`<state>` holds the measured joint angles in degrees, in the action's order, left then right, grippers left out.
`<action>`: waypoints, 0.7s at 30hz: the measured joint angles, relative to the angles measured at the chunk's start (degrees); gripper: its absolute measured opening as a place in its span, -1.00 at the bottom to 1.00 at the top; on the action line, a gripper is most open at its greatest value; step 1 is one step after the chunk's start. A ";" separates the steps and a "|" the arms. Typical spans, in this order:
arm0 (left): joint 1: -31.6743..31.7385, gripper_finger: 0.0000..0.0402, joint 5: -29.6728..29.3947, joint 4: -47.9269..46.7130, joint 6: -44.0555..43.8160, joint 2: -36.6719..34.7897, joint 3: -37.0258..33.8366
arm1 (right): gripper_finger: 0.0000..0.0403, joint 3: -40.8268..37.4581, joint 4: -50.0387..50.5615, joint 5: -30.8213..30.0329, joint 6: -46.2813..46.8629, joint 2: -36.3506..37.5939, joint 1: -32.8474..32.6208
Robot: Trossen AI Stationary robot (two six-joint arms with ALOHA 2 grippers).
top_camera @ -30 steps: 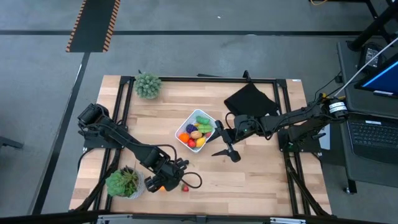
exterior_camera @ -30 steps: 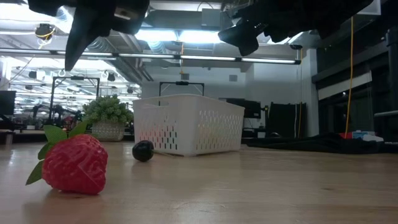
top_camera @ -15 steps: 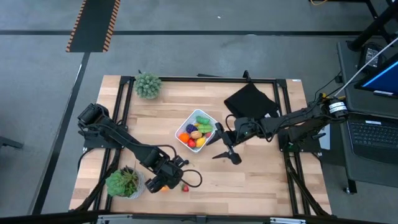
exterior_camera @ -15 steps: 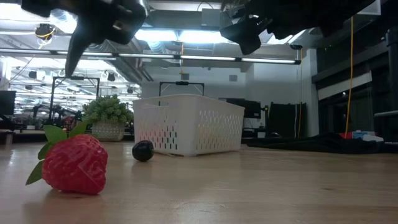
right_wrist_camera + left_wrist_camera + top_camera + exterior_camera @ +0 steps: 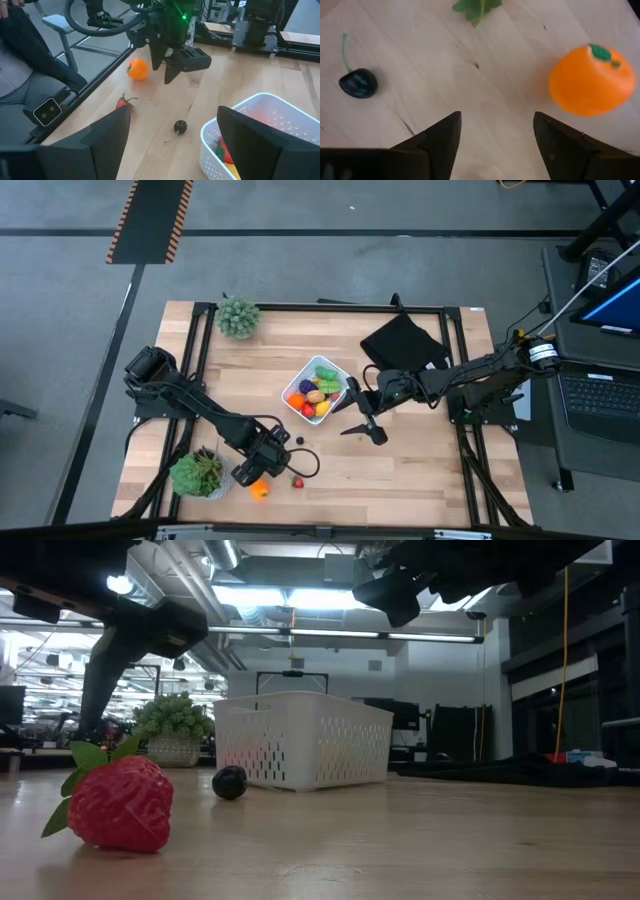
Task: Pick and placing Produce into tupperware
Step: Put the orange into the white bin
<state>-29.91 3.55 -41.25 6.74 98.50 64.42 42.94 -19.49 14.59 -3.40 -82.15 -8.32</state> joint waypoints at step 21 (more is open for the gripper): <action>0.34 0.19 -1.09 -0.07 -6.26 0.00 0.02 | 0.49 0.01 0.00 -0.11 -0.09 0.00 0.00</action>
<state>-29.57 2.46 -41.32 0.48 98.50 64.45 42.94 -19.49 14.48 -3.49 -82.15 -8.32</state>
